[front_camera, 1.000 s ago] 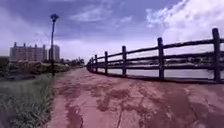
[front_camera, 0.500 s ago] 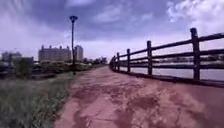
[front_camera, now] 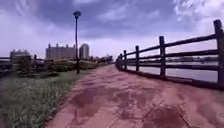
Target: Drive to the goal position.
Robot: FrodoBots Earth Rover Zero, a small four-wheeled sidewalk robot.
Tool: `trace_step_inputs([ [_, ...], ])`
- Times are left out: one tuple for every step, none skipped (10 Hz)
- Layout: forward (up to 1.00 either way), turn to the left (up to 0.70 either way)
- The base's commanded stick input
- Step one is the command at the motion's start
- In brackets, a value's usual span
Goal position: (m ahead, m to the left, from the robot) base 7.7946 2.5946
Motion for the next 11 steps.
trace_step_inputs([
  [1.00,0.00],
  [1.00,0.00],
  [1.00,0.00],
  [1.00,0.00],
  [1.00,0.00],
  [1.00,0.01],
  [1.00,0.10],
  [1.00,0.31],
  [1.00,0.34],
  [1.00,0.34],
  [1.00,0.34],
])
